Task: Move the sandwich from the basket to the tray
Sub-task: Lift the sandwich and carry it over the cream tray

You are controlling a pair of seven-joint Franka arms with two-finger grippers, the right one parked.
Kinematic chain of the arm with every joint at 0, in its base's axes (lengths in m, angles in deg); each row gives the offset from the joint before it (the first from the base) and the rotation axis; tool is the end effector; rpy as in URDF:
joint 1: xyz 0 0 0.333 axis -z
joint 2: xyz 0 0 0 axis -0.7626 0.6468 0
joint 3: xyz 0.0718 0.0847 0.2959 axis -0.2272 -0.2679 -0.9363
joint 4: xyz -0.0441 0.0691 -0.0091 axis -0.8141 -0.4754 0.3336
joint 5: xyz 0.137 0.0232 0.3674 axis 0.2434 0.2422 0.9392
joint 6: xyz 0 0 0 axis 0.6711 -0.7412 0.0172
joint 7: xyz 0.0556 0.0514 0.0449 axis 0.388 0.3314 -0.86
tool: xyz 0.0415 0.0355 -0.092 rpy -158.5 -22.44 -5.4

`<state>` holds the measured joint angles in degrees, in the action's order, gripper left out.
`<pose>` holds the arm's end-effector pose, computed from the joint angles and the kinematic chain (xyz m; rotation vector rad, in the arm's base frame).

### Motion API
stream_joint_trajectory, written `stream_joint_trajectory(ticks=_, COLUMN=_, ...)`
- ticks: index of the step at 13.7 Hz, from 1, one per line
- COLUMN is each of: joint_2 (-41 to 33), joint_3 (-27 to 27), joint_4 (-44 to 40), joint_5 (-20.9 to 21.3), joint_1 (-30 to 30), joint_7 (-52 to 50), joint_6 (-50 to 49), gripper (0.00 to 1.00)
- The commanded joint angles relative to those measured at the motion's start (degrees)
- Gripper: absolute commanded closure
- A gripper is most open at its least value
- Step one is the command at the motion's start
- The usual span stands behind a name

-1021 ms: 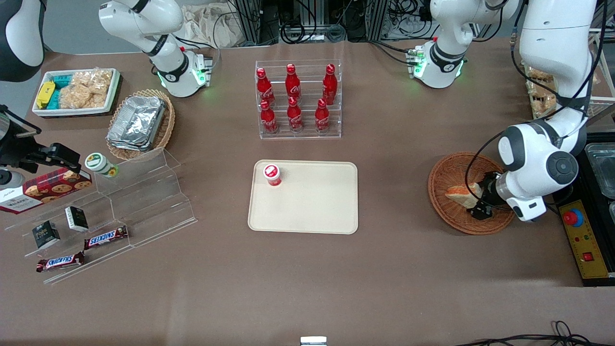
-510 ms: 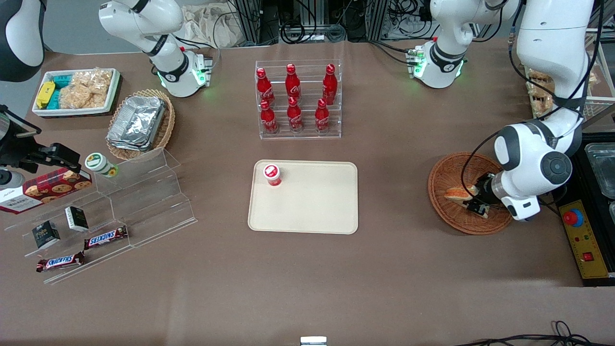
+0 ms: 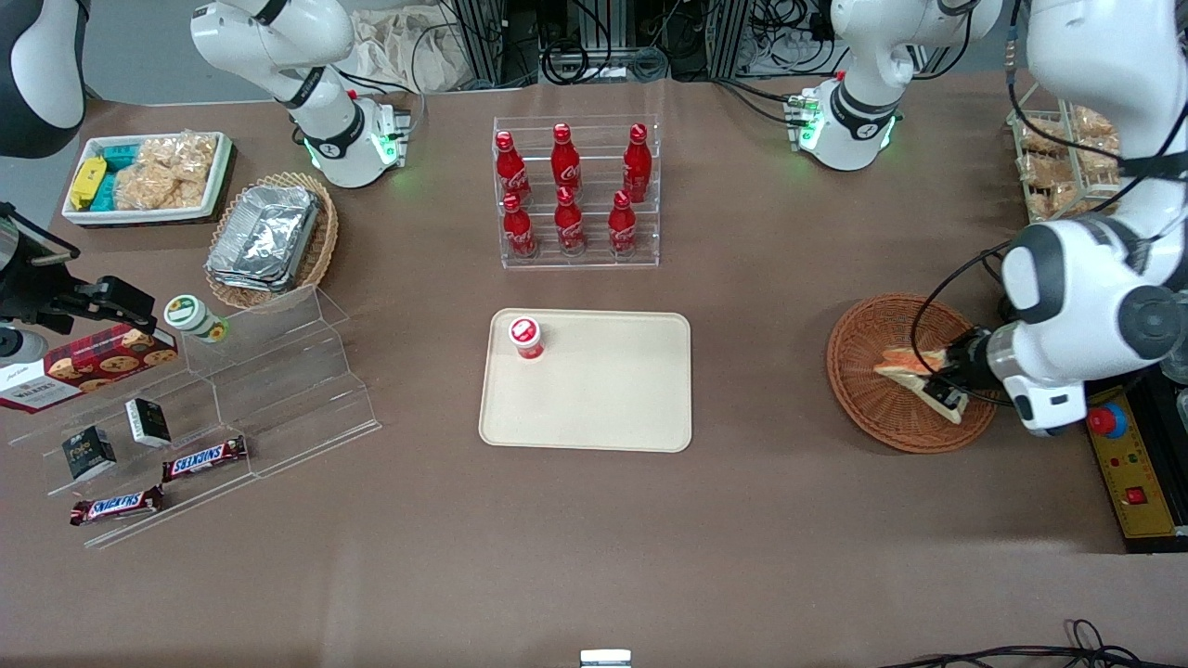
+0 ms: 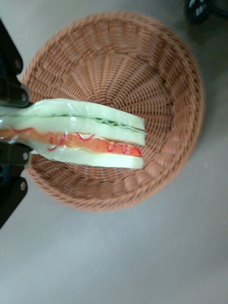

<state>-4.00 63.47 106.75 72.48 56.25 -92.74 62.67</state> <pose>0.6116 0.0061 0.3651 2.7923 1.4179 -0.2381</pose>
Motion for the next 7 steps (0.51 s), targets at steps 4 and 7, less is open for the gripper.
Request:
stream_joint_trajectory(ticks=4, joint_2=2.8, joint_3=4.2, joint_4=-26.3, joint_5=3.8, joint_1=1.9, joint_7=9.2, joint_6=-23.0, gripper=1.00)
stream_joint_trajectory(ticks=7, joint_2=4.3, joint_3=11.8, joint_4=-33.1, joint_5=3.8, joint_1=2.2, joint_7=17.1, joint_6=-26.6, gripper=1.00)
